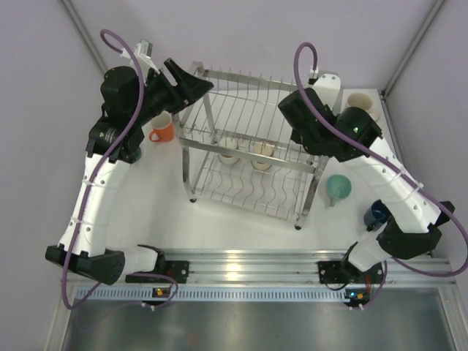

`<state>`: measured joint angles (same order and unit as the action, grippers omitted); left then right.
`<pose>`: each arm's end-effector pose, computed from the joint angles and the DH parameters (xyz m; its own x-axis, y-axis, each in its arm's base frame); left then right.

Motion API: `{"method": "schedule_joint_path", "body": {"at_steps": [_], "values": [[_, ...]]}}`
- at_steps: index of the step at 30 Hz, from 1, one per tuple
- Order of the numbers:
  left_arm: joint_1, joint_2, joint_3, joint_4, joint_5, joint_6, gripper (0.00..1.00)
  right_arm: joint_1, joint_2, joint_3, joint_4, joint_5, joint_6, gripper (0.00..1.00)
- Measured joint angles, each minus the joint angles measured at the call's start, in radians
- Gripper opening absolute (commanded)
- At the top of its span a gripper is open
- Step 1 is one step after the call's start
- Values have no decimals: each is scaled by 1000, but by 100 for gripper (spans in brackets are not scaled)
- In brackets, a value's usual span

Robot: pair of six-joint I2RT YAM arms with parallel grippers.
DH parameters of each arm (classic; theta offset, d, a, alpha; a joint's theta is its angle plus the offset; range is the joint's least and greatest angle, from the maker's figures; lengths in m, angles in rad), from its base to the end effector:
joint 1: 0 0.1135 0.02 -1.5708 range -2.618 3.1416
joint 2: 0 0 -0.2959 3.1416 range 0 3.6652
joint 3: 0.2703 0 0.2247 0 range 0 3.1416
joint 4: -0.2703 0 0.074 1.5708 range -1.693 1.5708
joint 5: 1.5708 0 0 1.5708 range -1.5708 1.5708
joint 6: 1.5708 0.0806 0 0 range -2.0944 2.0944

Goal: Load the cups into the dish rack
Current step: Place the cup upside down on the dish rack

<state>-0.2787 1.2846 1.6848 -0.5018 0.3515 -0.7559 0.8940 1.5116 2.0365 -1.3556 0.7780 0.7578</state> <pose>0.2437 -0.0986 0.5218 -0.4740 -0.5342 -0.7000 0.3607 0.6074 -0.7078 0.1997 0.1582 0.4723 -0.5138 0.1421 -0.8460 0.1298 0.9877 0.0871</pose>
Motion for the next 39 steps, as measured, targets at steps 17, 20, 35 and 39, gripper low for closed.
{"method": "schedule_joint_path", "body": {"at_steps": [17,20,35,39], "values": [[17,-2,-6,0,13,2,73,-2,16,15,-3,47,39,20],[20,-2,-6,0,19,3,73,-2,16,24,-3,53,40,24],[24,-2,-6,0,31,3,73,-5,-14,29,1,46,47,28],[26,-2,-6,0,34,3,73,-5,-36,17,5,33,53,30]]}}
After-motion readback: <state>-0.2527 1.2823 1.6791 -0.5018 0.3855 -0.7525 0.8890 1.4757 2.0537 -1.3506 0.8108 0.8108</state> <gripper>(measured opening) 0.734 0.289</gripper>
